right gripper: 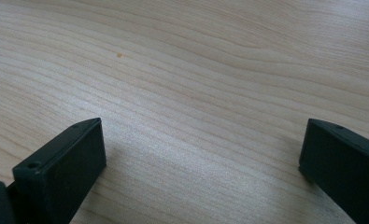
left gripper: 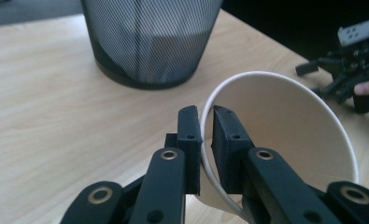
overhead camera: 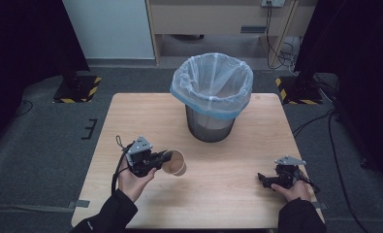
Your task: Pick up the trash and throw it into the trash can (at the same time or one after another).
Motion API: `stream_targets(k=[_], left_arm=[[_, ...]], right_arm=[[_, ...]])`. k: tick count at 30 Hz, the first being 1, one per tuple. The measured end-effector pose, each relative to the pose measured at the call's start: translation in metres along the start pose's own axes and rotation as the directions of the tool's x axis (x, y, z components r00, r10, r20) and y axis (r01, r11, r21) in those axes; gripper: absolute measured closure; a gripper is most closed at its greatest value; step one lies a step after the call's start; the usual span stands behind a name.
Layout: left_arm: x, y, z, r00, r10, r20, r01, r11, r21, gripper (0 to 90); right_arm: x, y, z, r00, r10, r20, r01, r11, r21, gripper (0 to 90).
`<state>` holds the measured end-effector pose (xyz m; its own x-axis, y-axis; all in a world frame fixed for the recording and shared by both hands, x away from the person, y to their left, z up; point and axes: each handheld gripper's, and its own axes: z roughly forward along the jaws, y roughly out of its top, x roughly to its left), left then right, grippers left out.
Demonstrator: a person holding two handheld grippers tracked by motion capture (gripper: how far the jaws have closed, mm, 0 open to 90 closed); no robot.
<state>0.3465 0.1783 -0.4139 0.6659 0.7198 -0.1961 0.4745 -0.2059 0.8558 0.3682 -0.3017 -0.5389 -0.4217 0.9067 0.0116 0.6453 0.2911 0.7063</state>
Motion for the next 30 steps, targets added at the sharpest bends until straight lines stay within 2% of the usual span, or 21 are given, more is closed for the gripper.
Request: stream_targets(k=[8,16,22,30], left_arm=[[0.002,0.015,-0.017,0.9999,-0.008,-0.011,0.007,0.9967,-0.080,81.4],[0.002,0.032,-0.029,0.9998,0.010,-0.017,-0.012,0.9899,-0.141,81.4],[0.003,0.045,-0.034,0.9997,0.010,-0.023,-0.014,0.9825,-0.185,81.4],[-0.002,0.070,-0.037,0.9991,0.033,-0.025,-0.038,0.9711,-0.236,81.4]], right_arm=[[0.000,0.000,0.000,1.0000,-0.001,0.000,0.001,1.0000,-0.001,0.7],[0.000,0.000,0.000,1.0000,-0.002,0.000,0.002,1.0000,0.001,0.7],[0.000,0.000,0.000,1.0000,0.000,-0.001,0.000,1.0000,0.002,0.7],[0.000,0.000,0.000,1.0000,-0.002,-0.001,0.002,1.0000,0.003,0.7]])
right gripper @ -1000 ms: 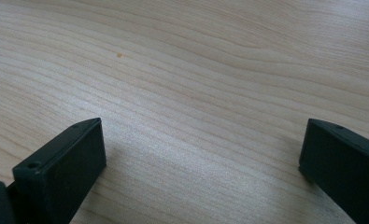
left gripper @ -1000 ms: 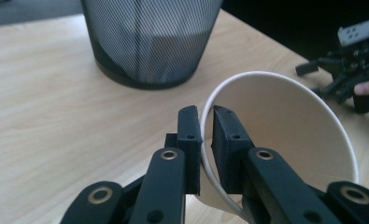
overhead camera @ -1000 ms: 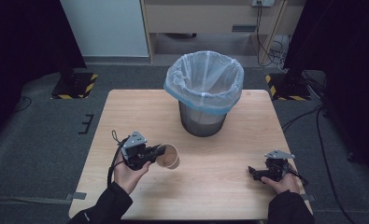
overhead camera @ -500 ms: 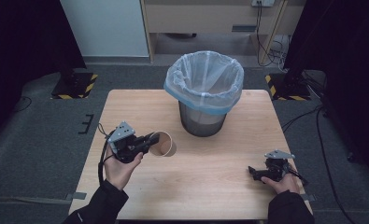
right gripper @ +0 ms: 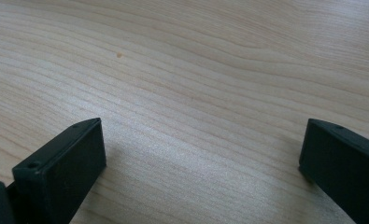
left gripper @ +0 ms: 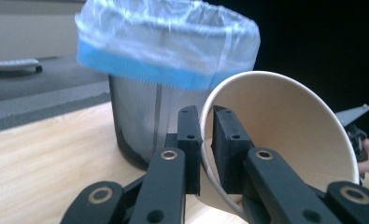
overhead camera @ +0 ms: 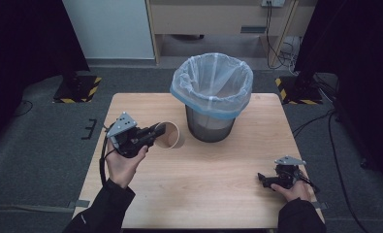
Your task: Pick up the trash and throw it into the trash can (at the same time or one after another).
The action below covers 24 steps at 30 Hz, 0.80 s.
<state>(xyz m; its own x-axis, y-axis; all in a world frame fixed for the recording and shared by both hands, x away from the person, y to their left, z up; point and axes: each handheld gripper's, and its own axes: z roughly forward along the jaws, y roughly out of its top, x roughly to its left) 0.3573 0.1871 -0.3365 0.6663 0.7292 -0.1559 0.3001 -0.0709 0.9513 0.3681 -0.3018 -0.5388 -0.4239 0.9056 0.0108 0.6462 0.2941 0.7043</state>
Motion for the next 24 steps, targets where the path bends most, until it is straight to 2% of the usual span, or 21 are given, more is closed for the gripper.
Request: stream_targets(k=[10,14,24], left_arm=[[-0.003,0.032,0.004,0.9999,0.011,0.004,-0.010,0.9971,-0.076,81.5],[-0.003,0.046,0.006,0.9996,0.013,0.025,-0.010,0.9954,-0.096,81.5],[-0.004,0.082,0.013,0.9991,0.042,-0.001,-0.042,0.9889,-0.142,81.5]], right_arm=[[0.000,0.000,0.000,1.0000,-0.001,0.000,0.001,1.0000,0.000,0.7],[0.000,0.000,0.000,1.0000,-0.001,0.000,0.001,1.0000,0.000,0.7],[0.000,0.000,0.000,1.0000,0.002,0.001,-0.002,1.0000,-0.002,0.7]])
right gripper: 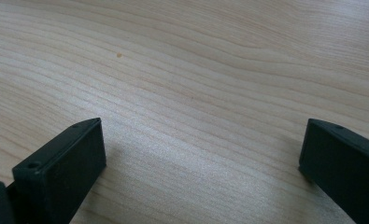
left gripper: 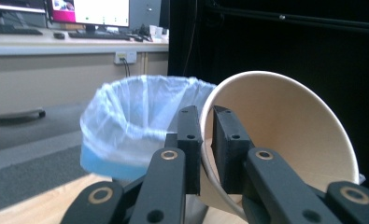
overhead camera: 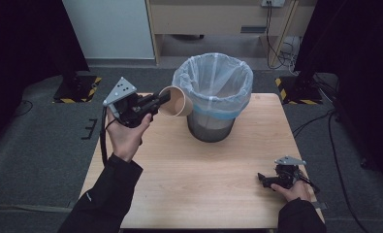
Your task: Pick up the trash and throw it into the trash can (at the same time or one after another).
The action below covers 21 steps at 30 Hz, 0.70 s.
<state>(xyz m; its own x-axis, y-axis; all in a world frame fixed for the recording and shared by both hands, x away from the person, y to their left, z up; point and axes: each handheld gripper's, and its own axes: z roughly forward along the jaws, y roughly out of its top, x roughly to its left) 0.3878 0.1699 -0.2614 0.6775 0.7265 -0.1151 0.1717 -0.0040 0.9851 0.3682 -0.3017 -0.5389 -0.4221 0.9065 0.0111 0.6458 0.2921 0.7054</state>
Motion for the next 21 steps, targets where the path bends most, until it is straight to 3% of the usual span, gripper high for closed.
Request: stream_targets(k=[6,21], left_arm=[[-0.004,0.018,0.009,0.9999,0.011,-0.002,-0.011,0.9994,-0.033,81.5],[0.002,0.039,0.033,0.9995,0.005,-0.033,-0.007,0.9977,-0.068,81.4]], right_arm=[[0.000,0.000,0.000,1.0000,-0.001,-0.001,0.001,1.0000,0.002,0.7],[0.000,0.000,0.000,1.0000,0.004,-0.001,-0.004,1.0000,-0.001,0.7]])
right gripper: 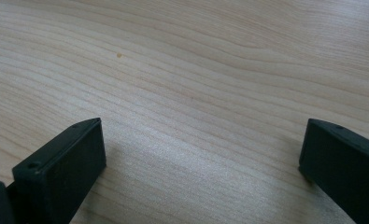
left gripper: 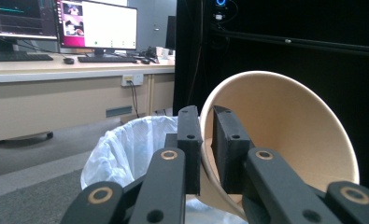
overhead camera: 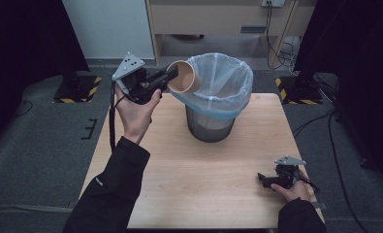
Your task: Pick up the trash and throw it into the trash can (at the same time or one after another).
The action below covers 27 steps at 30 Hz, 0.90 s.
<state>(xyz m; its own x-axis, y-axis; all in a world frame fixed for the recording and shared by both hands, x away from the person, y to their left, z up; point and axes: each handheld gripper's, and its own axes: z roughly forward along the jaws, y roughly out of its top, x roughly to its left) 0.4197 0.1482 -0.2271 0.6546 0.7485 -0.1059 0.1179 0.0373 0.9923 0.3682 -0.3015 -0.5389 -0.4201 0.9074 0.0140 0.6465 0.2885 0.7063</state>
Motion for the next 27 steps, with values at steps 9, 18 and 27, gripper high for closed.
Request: stream_targets(k=[9,18,27], left_arm=[[0.002,0.006,0.022,0.9999,-0.004,-0.013,0.004,0.9999,-0.012,81.4],[-0.002,0.008,0.043,0.9996,0.019,-0.022,-0.020,0.9998,-0.006,81.3],[-0.001,0.015,0.068,0.9986,0.031,-0.044,-0.031,0.9995,0.001,81.2]], right_arm=[[0.000,0.000,0.000,1.0000,-0.002,0.002,0.002,1.0000,-0.004,0.7],[0.000,0.000,0.001,0.9999,-0.010,0.001,0.010,0.9999,-0.003,0.7],[0.000,0.001,0.001,0.9999,-0.011,0.000,0.011,0.9999,-0.001,0.7]])
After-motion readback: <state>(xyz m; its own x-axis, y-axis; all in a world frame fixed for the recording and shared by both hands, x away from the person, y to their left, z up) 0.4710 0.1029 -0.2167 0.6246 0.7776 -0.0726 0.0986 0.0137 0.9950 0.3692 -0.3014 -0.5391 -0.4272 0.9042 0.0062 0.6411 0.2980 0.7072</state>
